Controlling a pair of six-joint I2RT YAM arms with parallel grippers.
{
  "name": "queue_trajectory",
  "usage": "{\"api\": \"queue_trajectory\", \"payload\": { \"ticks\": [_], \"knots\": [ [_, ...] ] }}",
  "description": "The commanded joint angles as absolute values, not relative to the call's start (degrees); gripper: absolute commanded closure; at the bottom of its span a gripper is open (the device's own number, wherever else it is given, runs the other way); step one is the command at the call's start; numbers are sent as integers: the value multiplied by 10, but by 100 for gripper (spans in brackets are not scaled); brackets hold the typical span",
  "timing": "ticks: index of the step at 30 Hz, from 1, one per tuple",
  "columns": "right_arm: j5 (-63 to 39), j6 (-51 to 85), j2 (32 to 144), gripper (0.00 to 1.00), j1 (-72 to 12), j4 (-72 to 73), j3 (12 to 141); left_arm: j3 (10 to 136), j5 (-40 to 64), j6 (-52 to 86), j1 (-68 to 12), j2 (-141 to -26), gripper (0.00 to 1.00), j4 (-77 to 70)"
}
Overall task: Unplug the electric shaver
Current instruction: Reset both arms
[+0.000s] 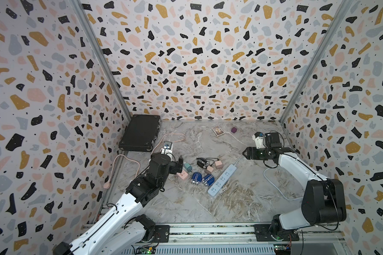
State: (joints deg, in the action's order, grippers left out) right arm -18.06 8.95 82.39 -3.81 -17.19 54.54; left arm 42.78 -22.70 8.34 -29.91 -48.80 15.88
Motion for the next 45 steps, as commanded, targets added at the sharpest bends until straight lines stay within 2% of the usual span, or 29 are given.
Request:
{"api": "queue_trajectory", "payload": {
  "ticks": [1,6,9,16,17,22,27,30,34,41,45],
  "knots": [
    [-144,64,782,17,-1,-79,493,404,-192,83,-212,-507,1,114],
    [-108,51,758,15,42,78,392,338,-169,82,-107,-564,1,-17],
    [-120,59,774,15,59,147,358,291,-142,74,-68,-608,1,-103],
    [-129,62,835,14,69,295,296,168,-119,18,-37,-666,1,-365],
    [-138,53,833,1,73,281,303,169,-103,23,-23,-677,1,-372],
    [-148,60,850,0,89,370,274,165,-70,45,11,-711,0,-416],
    [-158,59,853,0,91,383,268,117,-18,42,23,-842,0,-655],
    [-165,56,850,0,91,408,254,126,-23,45,23,-798,0,-566],
    [-155,59,842,0,91,441,234,121,-15,41,23,-826,1,-618],
    [-143,62,835,0,91,482,207,130,7,33,23,-821,0,-594],
    [-127,67,832,0,91,535,177,100,-13,43,23,-819,0,-644]
  ]
}}
